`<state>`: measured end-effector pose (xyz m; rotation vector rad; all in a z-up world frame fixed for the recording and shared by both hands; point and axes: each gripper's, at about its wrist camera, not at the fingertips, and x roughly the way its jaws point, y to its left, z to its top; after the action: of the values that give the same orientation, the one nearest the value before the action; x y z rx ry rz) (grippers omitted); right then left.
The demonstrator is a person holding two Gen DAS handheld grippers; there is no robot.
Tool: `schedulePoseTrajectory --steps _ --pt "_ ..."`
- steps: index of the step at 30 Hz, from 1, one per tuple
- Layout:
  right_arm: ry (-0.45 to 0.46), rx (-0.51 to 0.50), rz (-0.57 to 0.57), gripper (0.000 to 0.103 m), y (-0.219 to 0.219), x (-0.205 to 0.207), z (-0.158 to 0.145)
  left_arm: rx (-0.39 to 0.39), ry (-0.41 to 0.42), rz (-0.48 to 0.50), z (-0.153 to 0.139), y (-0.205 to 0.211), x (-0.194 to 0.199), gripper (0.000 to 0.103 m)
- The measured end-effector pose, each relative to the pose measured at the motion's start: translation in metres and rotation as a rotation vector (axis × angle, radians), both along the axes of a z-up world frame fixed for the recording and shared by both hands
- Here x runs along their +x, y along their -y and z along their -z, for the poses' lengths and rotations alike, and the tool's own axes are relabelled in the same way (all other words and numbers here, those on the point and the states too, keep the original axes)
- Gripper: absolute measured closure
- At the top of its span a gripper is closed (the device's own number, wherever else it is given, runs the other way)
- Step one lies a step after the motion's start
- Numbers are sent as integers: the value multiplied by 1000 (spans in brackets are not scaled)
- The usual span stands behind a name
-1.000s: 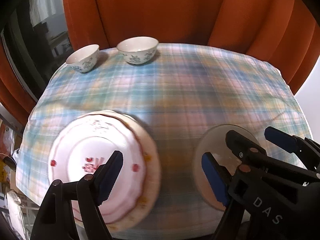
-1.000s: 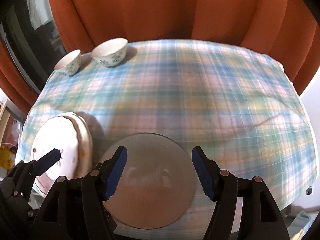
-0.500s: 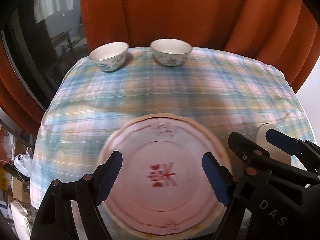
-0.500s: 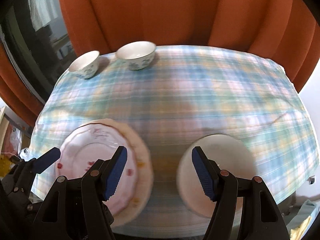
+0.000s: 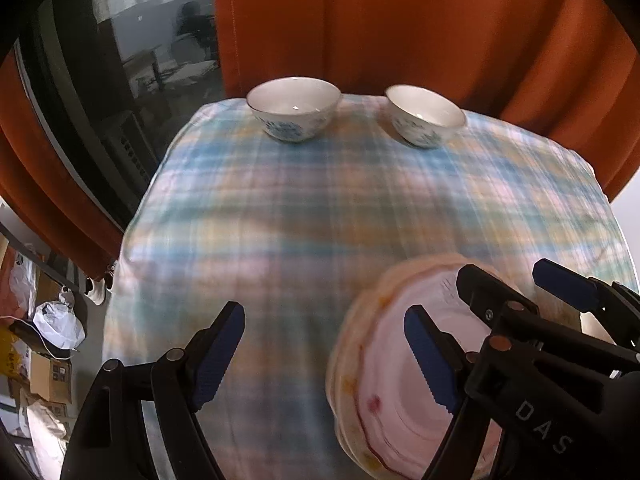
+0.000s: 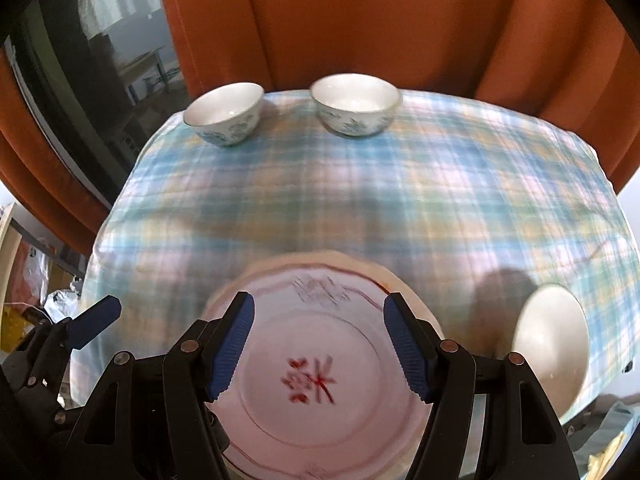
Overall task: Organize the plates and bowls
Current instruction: 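Move the right tool over the plate stack toward the remaining bowls, then grasp the rim of another white bowl with the right tool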
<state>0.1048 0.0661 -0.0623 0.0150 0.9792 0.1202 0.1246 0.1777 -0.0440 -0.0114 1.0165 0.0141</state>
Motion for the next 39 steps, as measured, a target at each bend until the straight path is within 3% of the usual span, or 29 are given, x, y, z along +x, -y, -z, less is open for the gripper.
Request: schedulePoseTrajectory --steps 8,19,25,28,32,39 --pt "17 -3 -39 32 -33 60 -11 42 20 -77 -8 -27 58 20" --pt "60 82 -76 32 -63 153 -24 77 51 -137 -17 -48 143 25" --pt "71 100 -57 32 -66 193 -19 79 59 -153 -12 -50 178 29" --pt "74 119 -30 33 -67 213 -16 79 68 -182 -11 -52 197 36" --pt "77 150 -15 34 -72 237 -10 91 72 -202 -6 -55 216 37" --pt "52 147 -29 44 -81 273 10 108 43 -217 15 -62 243 41"
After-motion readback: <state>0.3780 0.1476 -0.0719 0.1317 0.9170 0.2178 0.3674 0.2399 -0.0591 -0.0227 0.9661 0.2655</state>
